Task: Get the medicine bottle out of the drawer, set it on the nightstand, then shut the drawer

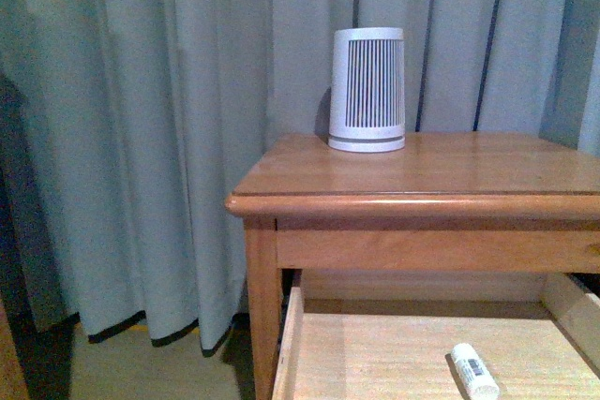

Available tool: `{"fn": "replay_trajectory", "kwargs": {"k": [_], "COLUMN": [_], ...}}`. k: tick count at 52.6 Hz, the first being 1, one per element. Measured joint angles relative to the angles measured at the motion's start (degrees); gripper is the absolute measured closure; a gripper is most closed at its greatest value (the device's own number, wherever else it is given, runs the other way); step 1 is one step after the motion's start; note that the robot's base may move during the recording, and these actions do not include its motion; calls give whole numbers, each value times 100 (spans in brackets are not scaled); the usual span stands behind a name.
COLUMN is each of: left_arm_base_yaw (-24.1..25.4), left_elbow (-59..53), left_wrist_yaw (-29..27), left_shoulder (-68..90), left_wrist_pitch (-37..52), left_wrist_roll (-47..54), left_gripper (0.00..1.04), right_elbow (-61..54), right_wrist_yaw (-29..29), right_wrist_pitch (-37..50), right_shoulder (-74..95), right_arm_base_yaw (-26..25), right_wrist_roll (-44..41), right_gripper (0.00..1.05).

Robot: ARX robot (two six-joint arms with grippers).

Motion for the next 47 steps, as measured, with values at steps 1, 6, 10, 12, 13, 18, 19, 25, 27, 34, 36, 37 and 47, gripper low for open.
{"fn": "replay_trajectory", "kwargs": {"k": [1, 6, 10, 12, 13, 18, 19, 25, 27, 34, 36, 37, 47], "left_arm_base_yaw": [0, 0, 0, 0, 0, 0, 0, 0, 0, 0, 0, 0, 0], "left_elbow": [0, 0, 0, 0, 0, 0, 0, 0, 0, 0, 0, 0, 0], "left_wrist_yaw": [4, 2, 2, 2, 2, 2, 2, 4, 2, 2, 2, 2, 4], "left_shoulder": [0, 0, 0, 0, 0, 0, 0, 0, 0, 0, 0, 0, 0], "left_wrist_pitch": [0, 0, 0, 0, 0, 0, 0, 0, 0, 0, 0, 0, 0], "left_wrist_roll": [0, 0, 0, 0, 0, 0, 0, 0, 0, -2, -2, 0, 0], "left_gripper": [7, 7, 7, 7, 7, 7, 7, 7, 7, 7, 7, 7, 7], "right_elbow": [136, 837, 1499, 2048, 2197, 3248, 3401, 4089, 4186, 4603, 4671, 4715, 4896], "right_wrist_yaw": [68, -205, -472, -763, -861, -1397, -1440, -1563, -1600, -1799, -1797, -1788, -1711], "right_wrist_pitch": [214, 750, 907, 761, 680, 98, 74, 39, 68, 98, 98, 98, 332], "right_shoulder": [348, 1596, 2599, 3355, 3560, 5047, 5283, 6452, 6655, 7595, 7768, 7877, 8540], "right_arm_base_yaw": [-9, -13, -4, -7, -7, -11, -9, -2, 0, 15, 24, 37, 131], "right_wrist_roll": [39, 136, 232, 345, 387, 638, 656, 750, 787, 1012, 1054, 1071, 1121], "right_gripper": [7, 7, 7, 7, 7, 7, 7, 7, 7, 7, 7, 7, 7]}}
